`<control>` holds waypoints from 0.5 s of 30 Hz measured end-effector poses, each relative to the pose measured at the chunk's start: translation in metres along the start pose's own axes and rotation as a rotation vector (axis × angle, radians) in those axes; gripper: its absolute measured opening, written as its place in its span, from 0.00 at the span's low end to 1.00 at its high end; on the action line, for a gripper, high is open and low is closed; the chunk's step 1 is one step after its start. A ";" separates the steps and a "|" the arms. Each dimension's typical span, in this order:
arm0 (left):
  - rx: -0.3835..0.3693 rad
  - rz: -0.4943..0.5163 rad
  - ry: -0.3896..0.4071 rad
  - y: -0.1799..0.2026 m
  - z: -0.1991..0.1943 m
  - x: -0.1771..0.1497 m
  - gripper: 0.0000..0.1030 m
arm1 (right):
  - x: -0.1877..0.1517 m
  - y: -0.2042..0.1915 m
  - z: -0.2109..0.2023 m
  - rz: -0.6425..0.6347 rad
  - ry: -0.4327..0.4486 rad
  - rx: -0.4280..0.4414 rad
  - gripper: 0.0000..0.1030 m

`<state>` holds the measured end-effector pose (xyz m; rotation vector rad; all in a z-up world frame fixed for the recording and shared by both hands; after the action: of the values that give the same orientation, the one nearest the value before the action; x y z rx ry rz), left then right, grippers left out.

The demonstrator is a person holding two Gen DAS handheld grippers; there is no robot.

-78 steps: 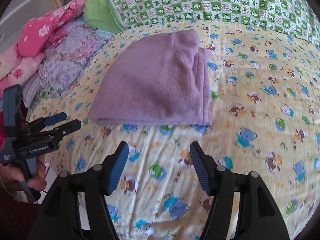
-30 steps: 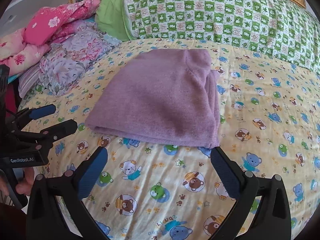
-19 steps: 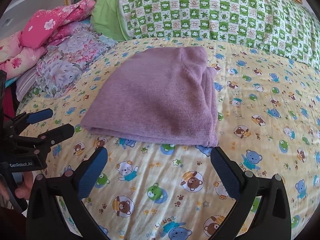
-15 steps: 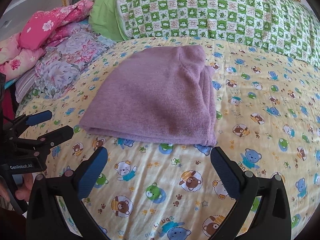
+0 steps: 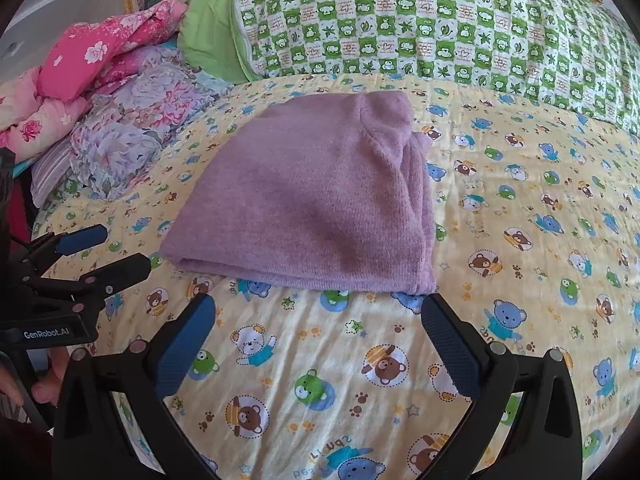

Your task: Fold small clothes

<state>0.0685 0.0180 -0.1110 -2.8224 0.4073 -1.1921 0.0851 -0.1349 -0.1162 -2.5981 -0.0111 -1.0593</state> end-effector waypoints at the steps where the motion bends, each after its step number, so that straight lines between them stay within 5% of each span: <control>1: 0.001 0.001 0.001 0.000 0.000 0.000 0.94 | 0.000 0.001 0.000 -0.002 0.001 0.000 0.99; 15: 0.003 -0.018 0.014 0.000 -0.003 0.004 0.94 | 0.004 -0.002 0.002 -0.006 0.001 0.008 0.99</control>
<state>0.0691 0.0171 -0.1058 -2.8229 0.3813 -1.2159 0.0887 -0.1325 -0.1143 -2.5924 -0.0229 -1.0608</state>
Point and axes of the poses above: each gripper's, at about its wrist camera, not at the fingertips, and z roughly the way its jaws point, y to its right, x to its top, the point moved 10 cm from there along z, roughly the way its jaws point, and after that the axes turned 12 degrees about z, right-handed, at the moved point
